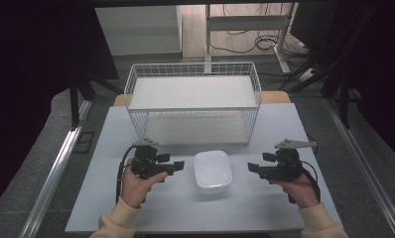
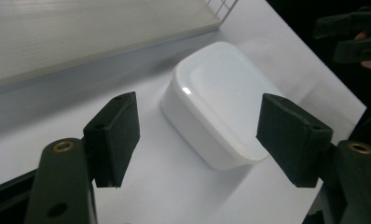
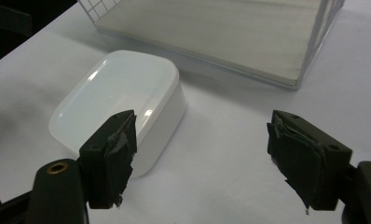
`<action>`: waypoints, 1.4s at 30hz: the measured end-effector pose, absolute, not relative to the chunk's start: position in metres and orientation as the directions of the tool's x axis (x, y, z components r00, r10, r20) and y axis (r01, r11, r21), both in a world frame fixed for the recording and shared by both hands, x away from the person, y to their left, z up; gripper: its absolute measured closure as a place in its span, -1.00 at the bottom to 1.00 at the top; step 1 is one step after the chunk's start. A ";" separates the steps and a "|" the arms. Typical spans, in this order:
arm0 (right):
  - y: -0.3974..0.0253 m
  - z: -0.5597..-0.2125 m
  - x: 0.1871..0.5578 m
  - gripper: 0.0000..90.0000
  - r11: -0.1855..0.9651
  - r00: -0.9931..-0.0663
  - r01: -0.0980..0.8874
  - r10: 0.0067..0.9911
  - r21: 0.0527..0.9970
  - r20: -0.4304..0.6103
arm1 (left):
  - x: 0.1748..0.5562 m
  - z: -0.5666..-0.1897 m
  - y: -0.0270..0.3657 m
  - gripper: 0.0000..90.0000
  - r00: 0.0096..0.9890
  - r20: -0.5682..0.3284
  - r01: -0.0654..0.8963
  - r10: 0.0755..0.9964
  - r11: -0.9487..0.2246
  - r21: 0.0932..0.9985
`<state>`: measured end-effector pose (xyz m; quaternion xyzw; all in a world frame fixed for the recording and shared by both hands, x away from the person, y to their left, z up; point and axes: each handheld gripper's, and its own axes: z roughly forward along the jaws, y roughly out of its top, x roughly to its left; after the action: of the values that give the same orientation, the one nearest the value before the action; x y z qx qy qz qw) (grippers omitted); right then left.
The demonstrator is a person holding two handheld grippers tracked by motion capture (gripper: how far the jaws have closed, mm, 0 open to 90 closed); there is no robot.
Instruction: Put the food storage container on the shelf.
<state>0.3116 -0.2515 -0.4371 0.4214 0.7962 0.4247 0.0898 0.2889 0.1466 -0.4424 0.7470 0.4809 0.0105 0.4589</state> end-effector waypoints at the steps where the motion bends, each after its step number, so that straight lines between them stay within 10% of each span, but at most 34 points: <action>1: -0.249 -0.437 0.313 -0.46 0.289 -0.631 0.597 0.745 0.748 0.216 | 0.290 -0.442 0.146 -0.35 0.533 -0.442 0.715 0.721 -0.105 0.691; 42: -0.195 -0.475 0.343 -0.08 0.291 -0.619 0.722 0.678 0.628 0.397 | 0.317 -0.487 0.121 -0.16 0.430 -0.650 0.839 0.626 -0.012 0.544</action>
<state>0.3427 -0.1952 -0.4748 0.4356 0.8030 0.4058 -0.0272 0.3170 0.1210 -0.4872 0.7021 0.5217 -0.1130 0.4713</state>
